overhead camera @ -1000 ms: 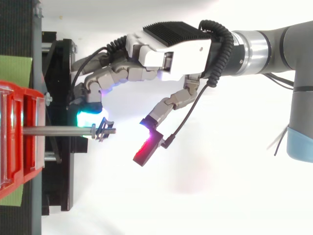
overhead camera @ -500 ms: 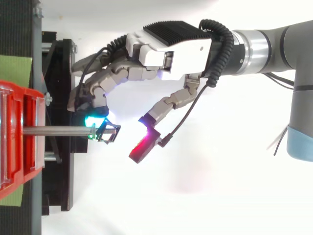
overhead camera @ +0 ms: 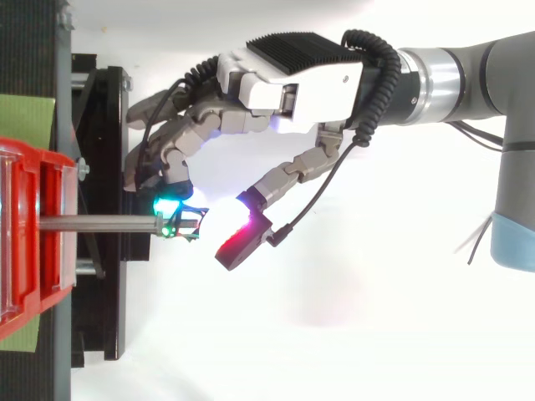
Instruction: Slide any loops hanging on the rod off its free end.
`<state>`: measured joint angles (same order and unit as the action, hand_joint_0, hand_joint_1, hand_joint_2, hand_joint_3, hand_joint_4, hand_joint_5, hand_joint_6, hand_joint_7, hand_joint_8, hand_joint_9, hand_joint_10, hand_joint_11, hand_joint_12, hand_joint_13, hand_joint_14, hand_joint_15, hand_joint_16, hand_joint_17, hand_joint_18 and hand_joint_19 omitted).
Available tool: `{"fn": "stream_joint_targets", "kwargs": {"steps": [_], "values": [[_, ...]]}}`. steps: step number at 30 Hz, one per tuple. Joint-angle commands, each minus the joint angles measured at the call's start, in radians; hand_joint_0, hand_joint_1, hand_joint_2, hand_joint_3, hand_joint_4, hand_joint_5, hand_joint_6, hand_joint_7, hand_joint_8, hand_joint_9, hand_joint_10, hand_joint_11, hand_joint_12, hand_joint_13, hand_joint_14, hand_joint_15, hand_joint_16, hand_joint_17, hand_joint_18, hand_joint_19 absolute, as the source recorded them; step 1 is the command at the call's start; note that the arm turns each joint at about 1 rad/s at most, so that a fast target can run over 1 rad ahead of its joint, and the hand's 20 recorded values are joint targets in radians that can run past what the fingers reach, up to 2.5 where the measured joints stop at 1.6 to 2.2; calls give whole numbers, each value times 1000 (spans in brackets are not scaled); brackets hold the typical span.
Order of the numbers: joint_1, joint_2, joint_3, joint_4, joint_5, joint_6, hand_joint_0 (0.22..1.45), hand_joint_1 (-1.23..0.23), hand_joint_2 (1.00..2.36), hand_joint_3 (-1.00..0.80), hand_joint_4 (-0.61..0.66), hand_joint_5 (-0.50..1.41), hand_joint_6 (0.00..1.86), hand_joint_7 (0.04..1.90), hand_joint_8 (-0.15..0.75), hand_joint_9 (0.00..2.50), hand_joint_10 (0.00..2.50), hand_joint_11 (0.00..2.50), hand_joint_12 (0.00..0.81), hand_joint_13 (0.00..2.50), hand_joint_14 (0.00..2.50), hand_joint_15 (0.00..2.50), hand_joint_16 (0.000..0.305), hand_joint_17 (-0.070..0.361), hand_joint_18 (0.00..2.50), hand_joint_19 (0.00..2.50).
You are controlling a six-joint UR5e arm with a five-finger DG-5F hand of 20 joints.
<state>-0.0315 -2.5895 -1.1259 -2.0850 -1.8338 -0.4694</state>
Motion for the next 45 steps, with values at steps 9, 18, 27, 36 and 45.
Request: {"fn": "stream_joint_targets", "kwargs": {"steps": [9,18,27,36,45], "values": [[-4,0,0,-1,-18,5,617,-677,1012,-111,112,-153,938,909,329,753,5,196,323,696,4,124,33,75,546,138],[-13,2,2,-3,-47,37,622,-694,1012,-90,69,-146,935,935,330,769,5,209,325,707,5,124,34,77,562,143],[-19,11,2,-4,-56,64,624,-696,1012,-90,64,-145,933,945,328,781,5,214,327,710,5,128,34,77,564,150],[-27,31,0,-44,-55,72,626,-701,1014,-88,45,-145,932,952,327,779,6,212,326,709,5,132,34,75,563,145],[-28,91,-51,-152,-47,61,629,-721,1014,-83,8,-148,931,961,317,779,5,213,321,708,5,134,33,74,562,154]]}}
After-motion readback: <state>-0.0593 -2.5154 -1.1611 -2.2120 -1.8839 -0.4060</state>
